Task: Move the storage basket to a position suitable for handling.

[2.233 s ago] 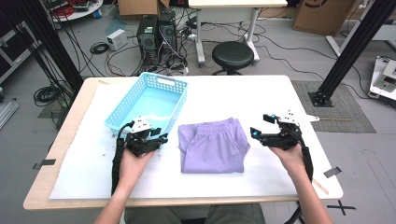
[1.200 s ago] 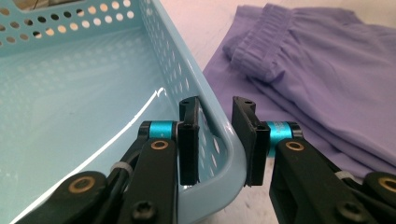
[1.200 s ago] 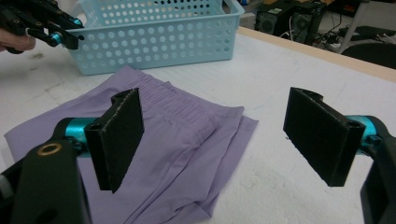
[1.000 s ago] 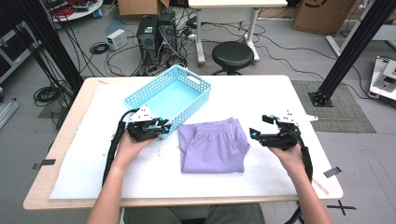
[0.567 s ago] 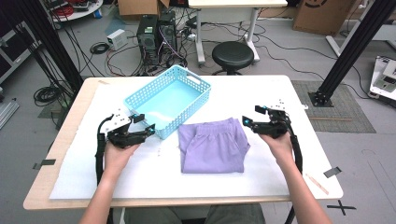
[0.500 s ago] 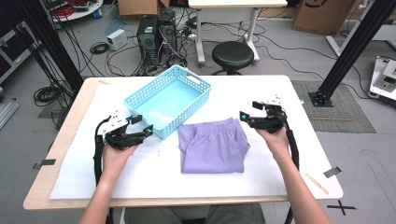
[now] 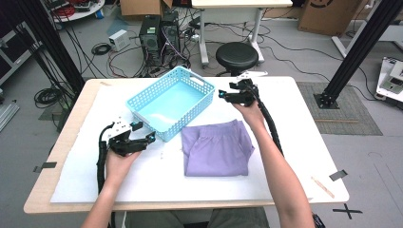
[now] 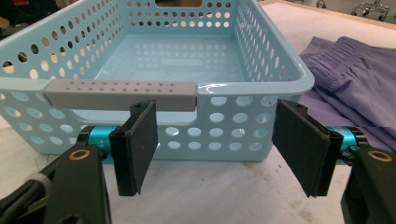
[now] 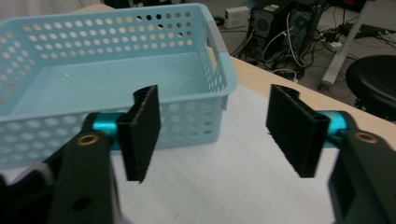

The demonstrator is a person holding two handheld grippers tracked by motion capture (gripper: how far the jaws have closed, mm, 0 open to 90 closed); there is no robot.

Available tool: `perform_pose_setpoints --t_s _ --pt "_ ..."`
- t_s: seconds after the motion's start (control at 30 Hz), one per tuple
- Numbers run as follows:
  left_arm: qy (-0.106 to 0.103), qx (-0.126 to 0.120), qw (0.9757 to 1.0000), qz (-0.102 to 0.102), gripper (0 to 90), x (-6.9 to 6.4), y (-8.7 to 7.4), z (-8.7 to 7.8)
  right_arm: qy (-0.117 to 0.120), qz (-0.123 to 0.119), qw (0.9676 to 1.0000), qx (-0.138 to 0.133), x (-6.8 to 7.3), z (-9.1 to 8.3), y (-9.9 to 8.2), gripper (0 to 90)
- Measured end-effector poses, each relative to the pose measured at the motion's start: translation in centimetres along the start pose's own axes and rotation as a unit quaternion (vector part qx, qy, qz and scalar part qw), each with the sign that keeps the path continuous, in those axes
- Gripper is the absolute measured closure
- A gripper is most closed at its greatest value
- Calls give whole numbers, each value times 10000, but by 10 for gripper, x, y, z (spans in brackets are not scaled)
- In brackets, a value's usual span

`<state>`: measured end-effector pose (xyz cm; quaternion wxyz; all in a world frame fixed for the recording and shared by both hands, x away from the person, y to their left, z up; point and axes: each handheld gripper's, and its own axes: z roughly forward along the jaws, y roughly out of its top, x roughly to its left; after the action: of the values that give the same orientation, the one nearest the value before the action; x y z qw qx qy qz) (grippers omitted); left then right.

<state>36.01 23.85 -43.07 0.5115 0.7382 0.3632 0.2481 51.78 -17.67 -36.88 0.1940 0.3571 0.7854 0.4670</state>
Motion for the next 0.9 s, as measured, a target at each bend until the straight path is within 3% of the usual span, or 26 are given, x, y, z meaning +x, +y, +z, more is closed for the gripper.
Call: perform_pose_setpoints --t_s 0.1,0.27,0.43,0.47,0.5,0.63,0.9 --pt "32 12 10000 -82 305 0 -1 4 -31 98 9996 259 -9 29 11 471" --pt "36 29 9999 -138 303 0 -2 5 -156 187 9990 373 -15 54 19 545" --pt "21 91 9998 -155 303 1 -3 7 -110 348 9979 536 -20 71 24 603" --pt "6 98 9998 -165 303 1 -4 7 -90 371 9975 586 -19 73 25 632" --pt "7 95 9998 -158 304 1 -4 7 -77 354 9959 833 -18 83 25 680" --pt "106 94 9997 -181 330 2 -3 8 -81 300 9953 914 -14 85 25 768" --pt "210 61 9992 -330 354 5 0 16 -178 224 9944 1021 -13 69 19 772"
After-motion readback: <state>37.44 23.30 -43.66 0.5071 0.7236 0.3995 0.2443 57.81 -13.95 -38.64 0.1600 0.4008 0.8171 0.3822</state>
